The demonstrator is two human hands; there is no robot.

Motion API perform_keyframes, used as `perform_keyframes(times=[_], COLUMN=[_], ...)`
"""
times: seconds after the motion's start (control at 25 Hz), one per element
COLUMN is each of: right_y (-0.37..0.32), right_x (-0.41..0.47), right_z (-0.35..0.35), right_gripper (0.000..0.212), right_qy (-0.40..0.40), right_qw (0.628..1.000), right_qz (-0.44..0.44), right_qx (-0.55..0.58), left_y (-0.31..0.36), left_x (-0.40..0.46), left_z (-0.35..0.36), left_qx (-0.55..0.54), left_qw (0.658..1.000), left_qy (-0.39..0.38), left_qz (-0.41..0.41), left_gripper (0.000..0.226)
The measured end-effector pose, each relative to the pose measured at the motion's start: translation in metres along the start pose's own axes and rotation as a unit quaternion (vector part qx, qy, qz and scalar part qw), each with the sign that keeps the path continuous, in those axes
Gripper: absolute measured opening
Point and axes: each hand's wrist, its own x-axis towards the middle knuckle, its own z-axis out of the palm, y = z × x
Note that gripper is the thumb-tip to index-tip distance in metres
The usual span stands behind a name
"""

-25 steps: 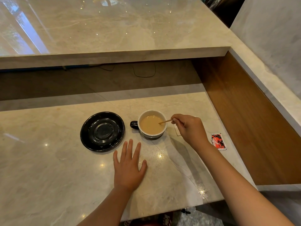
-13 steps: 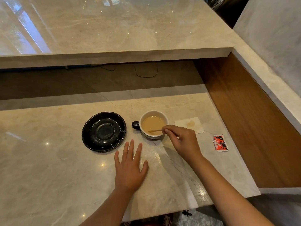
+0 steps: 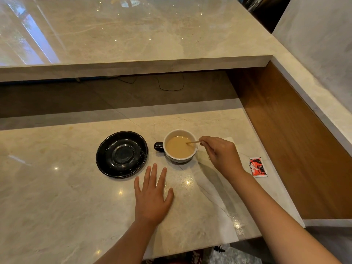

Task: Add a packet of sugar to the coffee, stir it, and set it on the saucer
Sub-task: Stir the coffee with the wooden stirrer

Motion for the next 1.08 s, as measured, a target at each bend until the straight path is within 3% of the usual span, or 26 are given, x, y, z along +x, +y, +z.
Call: perform_keyframes(times=[0.12, 0.28, 0.52, 0.8, 1.08], right_y=[0.004, -0.003, -0.019, -0.013, -0.001], right_x=[-0.006, -0.012, -0.012, 0.013, 0.000], right_z=[-0.012, -0.010, 0.010, 0.016, 0.000], right_gripper=[0.010, 0.011, 0.014, 0.013, 0.009], right_qy=[-0.031, -0.052, -0.017, 0.033, -0.002], right_qw=[0.999, 0.996, 0.988, 0.997, 0.999], right_qz=[-0.008, 0.030, 0.071, 0.032, 0.031], right_qx=[-0.008, 0.065, 0.135, 0.058, 0.015], left_y=[0.001, 0.000, -0.001, -0.001, -0.001], left_x=[0.000, 0.000, -0.001, 0.001, 0.001], left_z=[-0.001, -0.001, 0.000, 0.002, 0.001], left_qx=[-0.008, -0.002, -0.007, 0.012, 0.009], left_qw=[1.000, 1.000, 1.000, 1.000, 1.000], left_qy=[0.005, 0.003, 0.003, -0.008, -0.006], left_qz=[0.001, 0.002, -0.002, -0.007, -0.005], left_gripper=[0.066, 0.066, 0.066, 0.065, 0.066])
